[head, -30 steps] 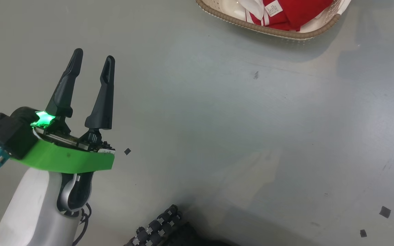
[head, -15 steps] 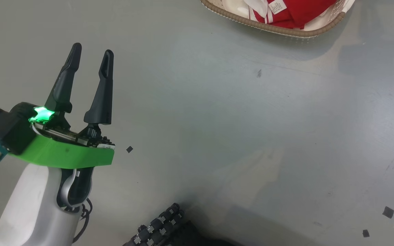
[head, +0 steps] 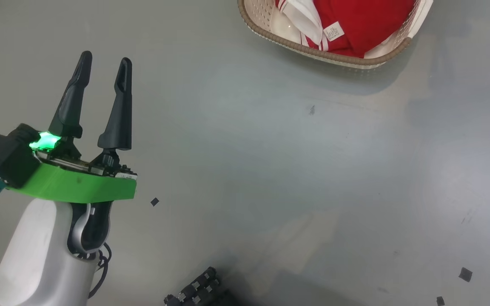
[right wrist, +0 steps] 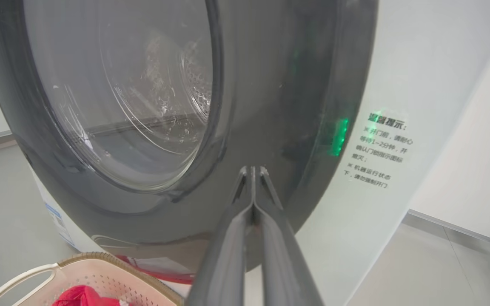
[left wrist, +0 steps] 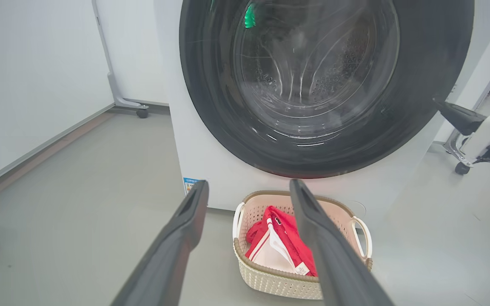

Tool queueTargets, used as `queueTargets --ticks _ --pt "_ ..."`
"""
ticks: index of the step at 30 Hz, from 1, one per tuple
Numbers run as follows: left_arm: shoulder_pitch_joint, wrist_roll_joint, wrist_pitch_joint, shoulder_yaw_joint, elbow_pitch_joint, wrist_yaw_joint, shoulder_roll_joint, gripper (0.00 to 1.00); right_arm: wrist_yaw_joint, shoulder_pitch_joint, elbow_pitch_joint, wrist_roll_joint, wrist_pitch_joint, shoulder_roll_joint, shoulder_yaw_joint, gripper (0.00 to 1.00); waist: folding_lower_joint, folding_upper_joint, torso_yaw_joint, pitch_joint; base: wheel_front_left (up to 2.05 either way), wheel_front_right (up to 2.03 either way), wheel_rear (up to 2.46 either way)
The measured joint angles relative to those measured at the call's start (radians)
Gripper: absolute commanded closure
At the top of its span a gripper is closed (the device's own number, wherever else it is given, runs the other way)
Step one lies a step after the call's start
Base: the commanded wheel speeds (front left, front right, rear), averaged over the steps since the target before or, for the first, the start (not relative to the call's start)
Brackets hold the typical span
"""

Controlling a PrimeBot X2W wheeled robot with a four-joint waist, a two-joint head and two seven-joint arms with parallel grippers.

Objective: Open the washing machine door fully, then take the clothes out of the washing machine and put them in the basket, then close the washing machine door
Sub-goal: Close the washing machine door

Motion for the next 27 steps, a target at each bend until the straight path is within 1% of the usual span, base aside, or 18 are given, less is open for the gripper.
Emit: queueTargets --ticks 7,11,16,19,21,27 --pt "0.004 0.017 0.0 0.037 0.015 0.0 0.013 0.0 0.002 0.124 0.002 0.026 -0.009 0.051 0.013 1.0 0.0 0.0 -0.028 -0.081 0.0 0.0 0.0" --pt "0.026 0.029 0.0 0.057 0.023 0.0 0.026 0.0 0.01 0.18 -0.015 0.033 -0.012 0.058 0.016 1.0 0.0 0.0 -0.053 -0.129 0.0 0.0 0.0" --pt "0.064 0.037 0.0 0.079 0.039 0.0 0.038 0.0 0.012 0.244 -0.055 0.049 -0.017 0.056 0.014 1.0 0.0 0.0 -0.093 -0.192 0.0 0.0 0.0" --pt "0.093 0.053 0.0 0.088 0.048 0.0 0.051 0.0 0.028 0.299 -0.07 0.059 -0.017 0.06 0.015 1.0 0.0 0.0 -0.119 -0.23 0.0 0.0 0.0" --pt "0.114 0.061 0.0 0.093 0.052 0.0 0.056 0.0 0.031 0.346 -0.086 0.074 -0.017 0.064 0.014 1.0 0.0 0.0 -0.136 -0.256 0.0 0.0 0.0" --pt "0.185 0.065 0.0 0.115 0.071 0.0 0.072 0.0 0.037 0.463 -0.171 0.11 -0.018 0.095 0.002 1.0 0.0 0.0 -0.191 -0.336 0.0 0.0 0.0"
